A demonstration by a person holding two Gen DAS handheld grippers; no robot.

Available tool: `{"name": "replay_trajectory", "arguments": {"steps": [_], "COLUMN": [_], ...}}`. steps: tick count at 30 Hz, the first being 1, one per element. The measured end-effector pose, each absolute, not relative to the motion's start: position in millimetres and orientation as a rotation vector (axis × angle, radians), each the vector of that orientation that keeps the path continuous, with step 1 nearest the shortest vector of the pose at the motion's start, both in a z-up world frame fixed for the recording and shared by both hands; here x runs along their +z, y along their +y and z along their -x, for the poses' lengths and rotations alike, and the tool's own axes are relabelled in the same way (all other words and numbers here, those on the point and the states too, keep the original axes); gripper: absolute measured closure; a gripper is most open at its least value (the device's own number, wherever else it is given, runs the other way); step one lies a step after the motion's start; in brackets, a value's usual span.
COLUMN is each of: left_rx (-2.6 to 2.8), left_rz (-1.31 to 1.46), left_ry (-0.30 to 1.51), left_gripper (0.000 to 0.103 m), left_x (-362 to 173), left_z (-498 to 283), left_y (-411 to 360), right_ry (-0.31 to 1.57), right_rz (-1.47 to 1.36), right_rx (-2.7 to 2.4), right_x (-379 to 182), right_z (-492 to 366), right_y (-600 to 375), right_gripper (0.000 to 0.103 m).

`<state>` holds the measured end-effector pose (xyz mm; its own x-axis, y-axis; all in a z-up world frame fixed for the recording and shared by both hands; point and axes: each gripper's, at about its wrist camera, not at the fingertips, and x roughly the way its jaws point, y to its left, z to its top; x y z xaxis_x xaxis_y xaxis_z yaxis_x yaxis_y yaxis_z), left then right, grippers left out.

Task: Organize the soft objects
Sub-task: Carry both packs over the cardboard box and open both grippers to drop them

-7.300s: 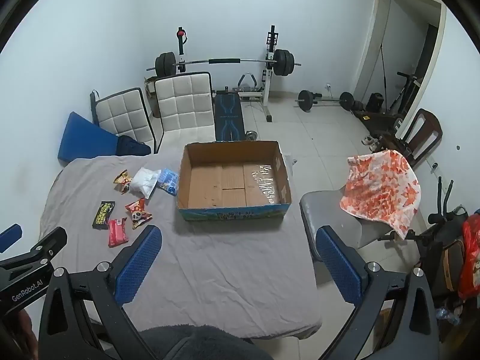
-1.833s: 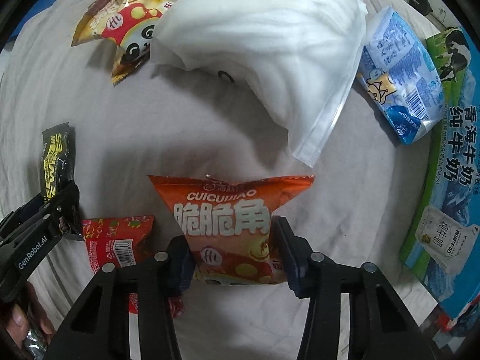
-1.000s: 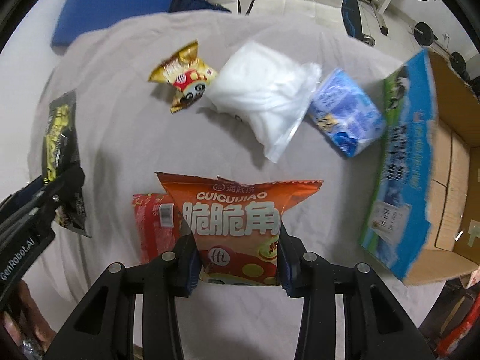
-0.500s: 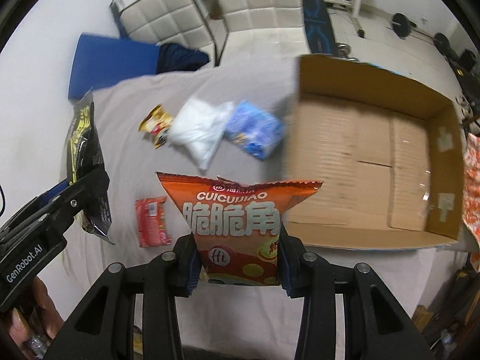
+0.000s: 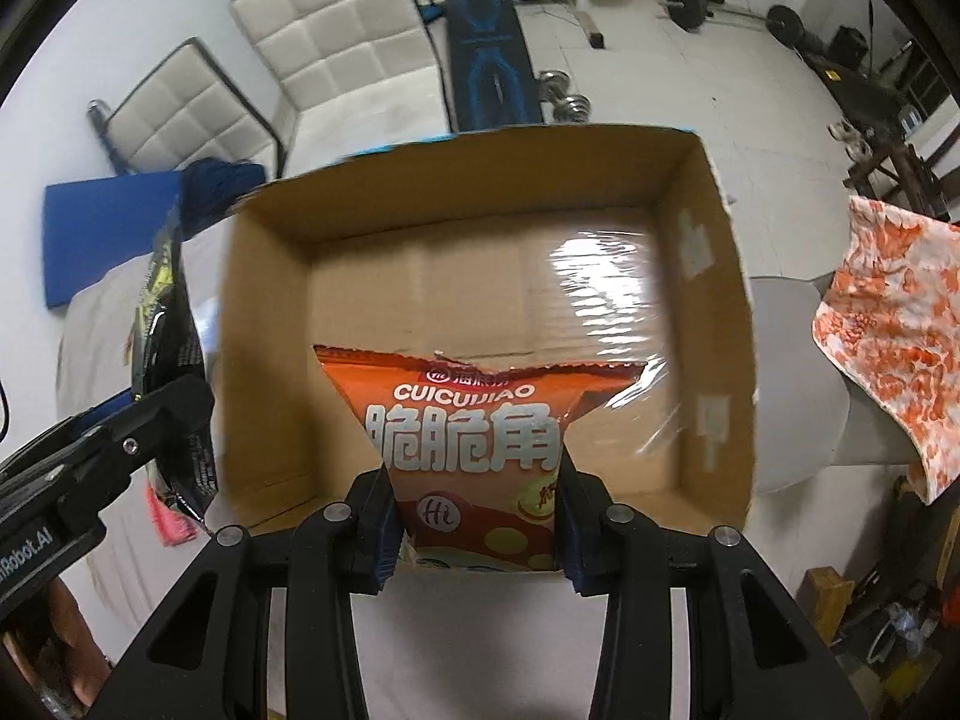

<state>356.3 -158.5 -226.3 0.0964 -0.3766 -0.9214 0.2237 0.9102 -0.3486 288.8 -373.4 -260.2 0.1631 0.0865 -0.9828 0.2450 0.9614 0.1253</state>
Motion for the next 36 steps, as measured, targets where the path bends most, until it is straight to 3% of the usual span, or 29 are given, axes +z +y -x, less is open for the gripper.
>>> {"name": "replay_trajectory", "arguments": {"steps": [12, 24, 27, 31, 36], "left_rx": [-0.452, -0.46, -0.44, -0.425, -0.416], "left_rz": [0.177, 0.228, 0.185, 0.11, 0.062], "left_ry": [1.606, 1.706, 1.695, 1.656, 1.591], "left_gripper": [0.05, 0.049, 0.049, 0.048, 0.019], "left_x": [-312.5, -344.2, -340.0, -327.8, -306.7], "left_z": [-417.3, -431.2, -430.5, -427.6, -422.7], "left_y": [-219.5, -230.7, -231.9, -231.8, -223.7], "right_ry": [1.491, 1.556, 1.558, 1.548, 1.529], "right_rz": [-0.225, -0.183, -0.161, -0.164, -0.184], "right_rx": [-0.141, -0.124, -0.125, -0.144, -0.153], "right_x": [-343.8, -387.4, -389.1, -388.1, -380.5], "right_z": [-366.1, -409.2, -410.6, -407.5, -401.0], "right_y": [-433.8, -439.8, -438.1, -441.4, -447.8], "right_gripper": [0.059, 0.058, 0.055, 0.041, 0.03]}}
